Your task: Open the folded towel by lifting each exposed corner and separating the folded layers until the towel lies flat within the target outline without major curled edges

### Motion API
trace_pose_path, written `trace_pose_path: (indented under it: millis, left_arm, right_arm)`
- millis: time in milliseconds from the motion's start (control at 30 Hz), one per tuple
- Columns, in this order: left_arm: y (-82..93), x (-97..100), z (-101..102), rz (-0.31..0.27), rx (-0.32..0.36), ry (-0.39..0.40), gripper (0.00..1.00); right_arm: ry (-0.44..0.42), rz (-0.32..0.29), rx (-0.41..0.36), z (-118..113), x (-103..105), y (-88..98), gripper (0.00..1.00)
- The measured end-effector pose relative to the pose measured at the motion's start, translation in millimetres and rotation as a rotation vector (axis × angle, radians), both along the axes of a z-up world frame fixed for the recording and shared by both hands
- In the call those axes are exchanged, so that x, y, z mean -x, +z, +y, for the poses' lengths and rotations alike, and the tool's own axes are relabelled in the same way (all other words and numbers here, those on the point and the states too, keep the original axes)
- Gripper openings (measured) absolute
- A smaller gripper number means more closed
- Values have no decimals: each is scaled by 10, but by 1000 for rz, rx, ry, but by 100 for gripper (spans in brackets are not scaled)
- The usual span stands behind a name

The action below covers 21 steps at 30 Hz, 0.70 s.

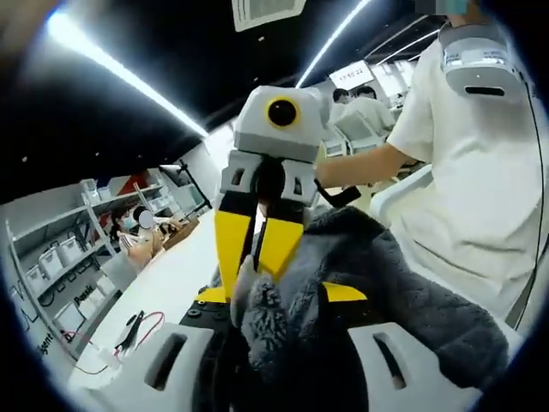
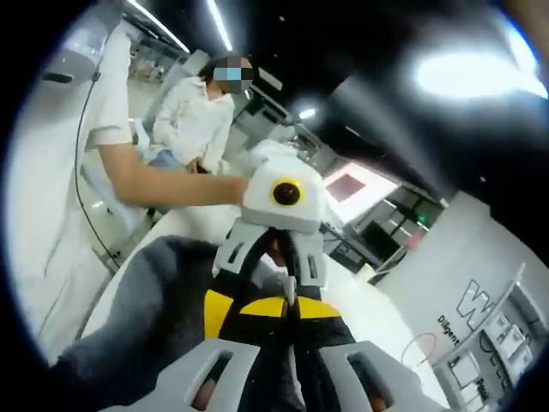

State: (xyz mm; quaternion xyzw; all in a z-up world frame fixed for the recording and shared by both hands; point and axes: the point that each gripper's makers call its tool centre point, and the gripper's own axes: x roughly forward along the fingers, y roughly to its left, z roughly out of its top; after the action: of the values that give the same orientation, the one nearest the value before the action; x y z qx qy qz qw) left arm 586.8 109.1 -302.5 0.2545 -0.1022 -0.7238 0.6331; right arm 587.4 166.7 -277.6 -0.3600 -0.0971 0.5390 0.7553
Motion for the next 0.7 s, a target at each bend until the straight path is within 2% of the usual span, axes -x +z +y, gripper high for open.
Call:
trace_pose_path:
  millis: [100, 200, 267, 333, 367, 400, 467, 500, 567, 700]
  left_arm:
    - [-2, -33, -7, 13, -5, 15, 33]
    - [3, -64, 32, 18, -18, 31, 24]
    - [60, -110, 65, -46, -11, 45, 11]
    - [286, -247, 140, -101, 80, 103, 11]
    - [301, -206, 175, -103, 78, 92, 12]
    - [330, -192, 184, -128, 85, 90, 12]
    - [365, -167, 175, -192, 82, 88, 12]
    - [351, -139, 163, -200, 73, 92, 12]
    - [387, -79, 126, -211, 76, 93, 15]
    - [379, 1, 148, -164, 87, 65, 25]
  right_arm:
    - [-10, 16, -17, -10, -4, 34, 0]
    - [2, 33, -38, -19, 35, 87, 0]
    - [6, 25, -37, -28, 56, 84, 0]
    - [-3, -2, -33, -89, 54, 85, 0]
    - [8, 21, -54, -105, 78, 94, 0]
    - [17, 30, -74, -104, 103, 117, 0]
    - [12, 16, -81, -121, 125, 150, 0]
    - [10, 8, -81, -124, 137, 166, 0]
    - [1, -47, -79, -154, 152, 249, 0]
    - [13, -18, -103, -219, 166, 340, 0]
